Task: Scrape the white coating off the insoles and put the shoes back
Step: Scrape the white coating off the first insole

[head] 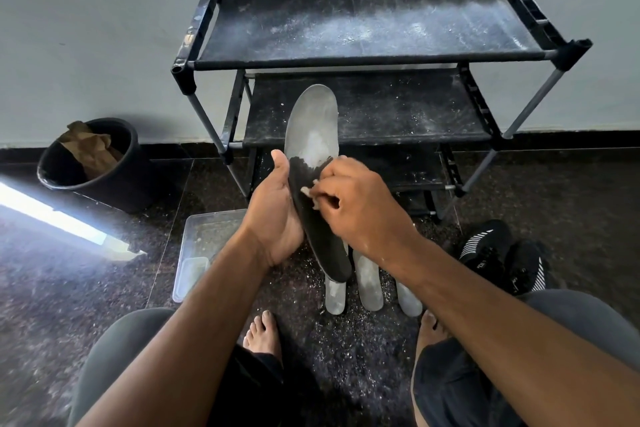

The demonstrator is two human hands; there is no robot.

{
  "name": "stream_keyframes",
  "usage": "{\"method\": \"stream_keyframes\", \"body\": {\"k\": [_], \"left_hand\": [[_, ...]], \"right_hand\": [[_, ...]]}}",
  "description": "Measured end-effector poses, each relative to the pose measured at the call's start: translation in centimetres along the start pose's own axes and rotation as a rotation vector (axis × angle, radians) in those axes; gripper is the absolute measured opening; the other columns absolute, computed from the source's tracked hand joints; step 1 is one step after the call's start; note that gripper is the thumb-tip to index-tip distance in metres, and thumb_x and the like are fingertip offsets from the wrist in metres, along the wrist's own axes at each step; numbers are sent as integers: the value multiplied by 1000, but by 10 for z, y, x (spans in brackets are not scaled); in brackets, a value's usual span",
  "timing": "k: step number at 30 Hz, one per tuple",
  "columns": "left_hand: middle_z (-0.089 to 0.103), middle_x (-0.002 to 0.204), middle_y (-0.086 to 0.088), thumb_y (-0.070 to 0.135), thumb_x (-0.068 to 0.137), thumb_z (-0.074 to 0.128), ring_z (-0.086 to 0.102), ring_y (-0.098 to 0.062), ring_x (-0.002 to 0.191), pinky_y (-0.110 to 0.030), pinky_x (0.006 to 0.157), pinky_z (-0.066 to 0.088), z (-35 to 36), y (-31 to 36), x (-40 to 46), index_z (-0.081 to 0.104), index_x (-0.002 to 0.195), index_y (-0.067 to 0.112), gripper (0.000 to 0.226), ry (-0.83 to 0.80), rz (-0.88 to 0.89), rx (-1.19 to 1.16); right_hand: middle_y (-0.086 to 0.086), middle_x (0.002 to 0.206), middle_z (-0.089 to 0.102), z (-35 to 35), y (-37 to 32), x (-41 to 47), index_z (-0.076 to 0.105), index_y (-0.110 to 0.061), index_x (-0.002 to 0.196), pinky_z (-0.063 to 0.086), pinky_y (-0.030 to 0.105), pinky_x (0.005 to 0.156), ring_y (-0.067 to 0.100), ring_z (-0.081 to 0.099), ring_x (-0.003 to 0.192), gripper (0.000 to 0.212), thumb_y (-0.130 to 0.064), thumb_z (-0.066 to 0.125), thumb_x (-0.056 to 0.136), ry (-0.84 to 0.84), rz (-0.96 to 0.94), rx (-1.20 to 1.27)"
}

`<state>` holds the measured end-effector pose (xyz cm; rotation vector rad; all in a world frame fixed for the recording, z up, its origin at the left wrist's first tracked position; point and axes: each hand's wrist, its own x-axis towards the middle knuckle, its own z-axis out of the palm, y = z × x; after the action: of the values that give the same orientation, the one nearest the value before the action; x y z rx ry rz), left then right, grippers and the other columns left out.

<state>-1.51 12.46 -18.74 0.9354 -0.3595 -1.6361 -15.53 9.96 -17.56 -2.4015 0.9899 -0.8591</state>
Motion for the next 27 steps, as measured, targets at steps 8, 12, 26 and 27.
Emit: {"method": "stream_keyframes", "body": {"k": [8, 12, 26, 27], "left_hand": [[61, 142, -20, 59, 109, 21, 59, -30, 134, -45, 113, 45, 1, -4, -2, 54, 146, 4, 74, 7, 4, -9], [62, 141, -21, 59, 108, 23, 58, -31, 134, -49, 116, 42, 4, -7, -3, 56, 144, 5, 73, -22, -23, -8], [59, 144, -23, 59, 107, 33, 54, -35, 138, -48, 115, 44, -2, -5, -1, 59, 143, 3, 71, 33, -43, 12], [63, 138, -22, 59, 107, 34, 61, -33, 132, -45, 110, 49, -1, -4, -2, 60, 141, 3, 70, 51, -40, 28]], "right_hand": [[3, 88, 61, -3, 6, 4, 75, -4, 85, 50, 27, 81, 16, 54, 86, 8, -5, 68, 88, 25, 2, -114], [3, 91, 61, -5, 13, 7, 73, -3, 88, 48, 23, 81, 16, 53, 88, 7, -4, 67, 90, 105, 14, -178], [3, 88, 61, 5, 5, 1, 75, -2, 86, 45, 19, 79, 15, 52, 87, 7, -4, 68, 87, 52, 30, -99], [3, 87, 61, 7, 2, -2, 75, -2, 85, 46, 20, 79, 15, 53, 87, 7, -3, 68, 87, 8, 5, -83]]}}
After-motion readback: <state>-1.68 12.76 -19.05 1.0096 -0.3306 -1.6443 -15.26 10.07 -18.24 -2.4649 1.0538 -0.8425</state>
